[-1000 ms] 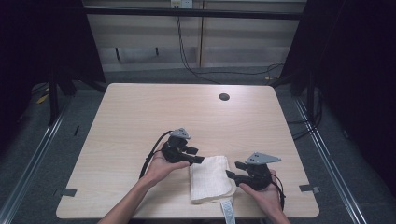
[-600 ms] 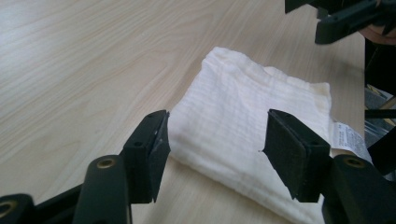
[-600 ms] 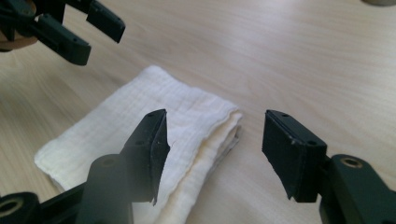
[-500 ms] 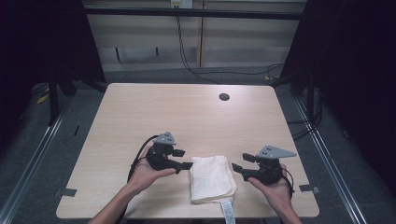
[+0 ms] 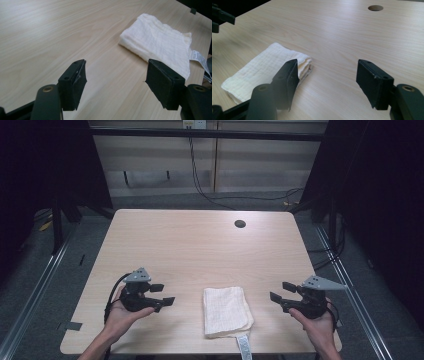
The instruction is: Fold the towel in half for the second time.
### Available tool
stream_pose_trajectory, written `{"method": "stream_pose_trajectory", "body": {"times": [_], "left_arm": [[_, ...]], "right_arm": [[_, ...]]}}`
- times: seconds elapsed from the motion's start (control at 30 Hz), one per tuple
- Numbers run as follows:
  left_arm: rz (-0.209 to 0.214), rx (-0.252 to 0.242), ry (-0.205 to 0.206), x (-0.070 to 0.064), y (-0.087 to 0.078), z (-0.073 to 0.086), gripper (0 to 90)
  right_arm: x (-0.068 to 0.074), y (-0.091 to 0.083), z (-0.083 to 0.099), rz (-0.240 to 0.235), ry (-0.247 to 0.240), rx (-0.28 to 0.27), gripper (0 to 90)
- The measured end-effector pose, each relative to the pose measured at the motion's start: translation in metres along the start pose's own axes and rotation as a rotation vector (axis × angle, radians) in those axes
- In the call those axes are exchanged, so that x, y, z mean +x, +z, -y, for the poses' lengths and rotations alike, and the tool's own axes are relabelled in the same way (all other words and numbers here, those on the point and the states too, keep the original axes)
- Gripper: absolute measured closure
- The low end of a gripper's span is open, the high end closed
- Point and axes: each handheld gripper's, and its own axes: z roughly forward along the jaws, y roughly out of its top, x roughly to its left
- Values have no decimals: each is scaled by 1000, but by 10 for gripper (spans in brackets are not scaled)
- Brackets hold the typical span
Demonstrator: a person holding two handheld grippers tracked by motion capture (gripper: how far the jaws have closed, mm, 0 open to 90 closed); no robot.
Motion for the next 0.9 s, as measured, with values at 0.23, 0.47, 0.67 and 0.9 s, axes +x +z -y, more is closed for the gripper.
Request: {"method": "stream_pose_trajectory", "body": {"times": [0.23,0.47,0.67,0.9], "left_arm": [[-64,-14,-47,7,-19,23,274],[-84,-53,-95,13,-38,50,189],[-91,-69,-136,25,-42,61,163],[-135,-78,-153,33,-42,62,164]], "right_arm": [[-11,-13,12,35,33,-25,333],[-27,-20,31,79,80,-32,327],[-29,-20,41,111,68,-12,322],[-30,-16,43,121,58,-5,311]]}}
